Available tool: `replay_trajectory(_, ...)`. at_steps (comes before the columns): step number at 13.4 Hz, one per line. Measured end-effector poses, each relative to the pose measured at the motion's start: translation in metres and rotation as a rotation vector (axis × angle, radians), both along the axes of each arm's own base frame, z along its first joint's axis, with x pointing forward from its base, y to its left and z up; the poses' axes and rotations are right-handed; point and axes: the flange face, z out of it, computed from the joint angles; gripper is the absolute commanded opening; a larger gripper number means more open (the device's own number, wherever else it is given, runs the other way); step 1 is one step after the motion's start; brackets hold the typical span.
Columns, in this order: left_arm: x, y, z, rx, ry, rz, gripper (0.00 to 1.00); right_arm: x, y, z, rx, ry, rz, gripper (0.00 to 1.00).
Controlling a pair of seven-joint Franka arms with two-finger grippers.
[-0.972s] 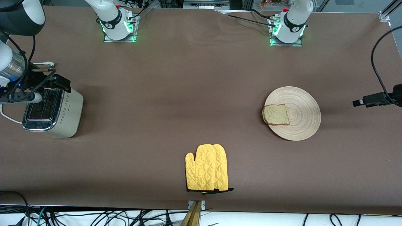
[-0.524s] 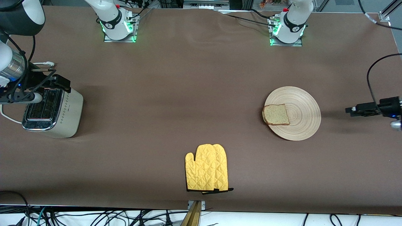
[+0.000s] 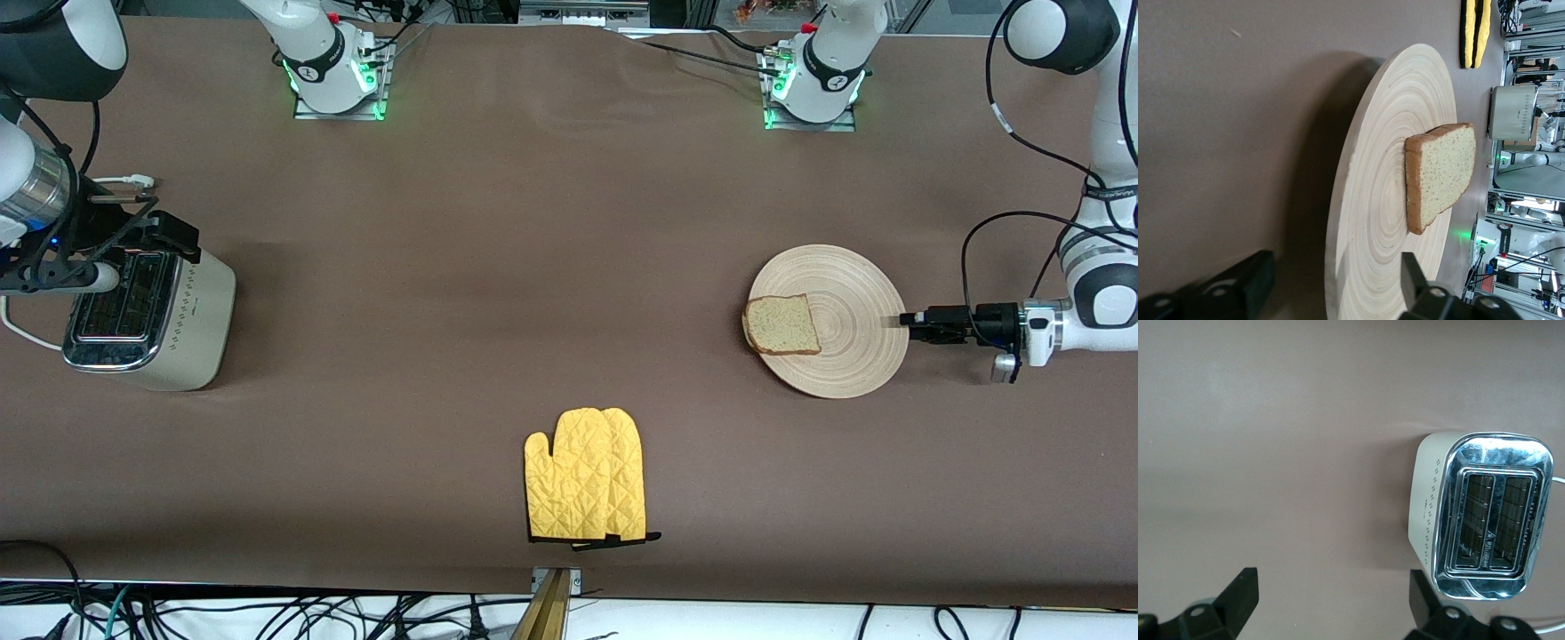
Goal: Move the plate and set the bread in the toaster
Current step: 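Lower the left gripper to the rim of the wooden plate, then push the wooden plate with the left gripper toward the toaster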
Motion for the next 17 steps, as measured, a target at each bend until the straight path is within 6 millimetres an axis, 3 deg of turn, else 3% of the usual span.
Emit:
replay_trajectory(11, 0.007, -0.030, 0.002, -0.049, 0.028, -0.078, 0.00, 0.000, 0.000, 0.000, 0.000, 0.000, 0.000, 1.00)
replay_trajectory(13, 0.015, -0.058, 0.007, -0.085, 0.066, -0.095, 0.00, 0.000, 0.000, 0.000, 0.000, 0.000, 0.000, 1.00)
replay_trajectory(14, 0.024, -0.082, 0.011, -0.106, 0.080, -0.114, 0.00, 0.000, 0.000, 0.000, 0.000, 0.000, 0.000, 1.00)
replay_trajectory(17, 0.052, -0.180, 0.023, -0.149, 0.091, -0.176, 0.00, 0.000, 0.000, 0.000, 0.000, 0.000, 0.000, 1.00)
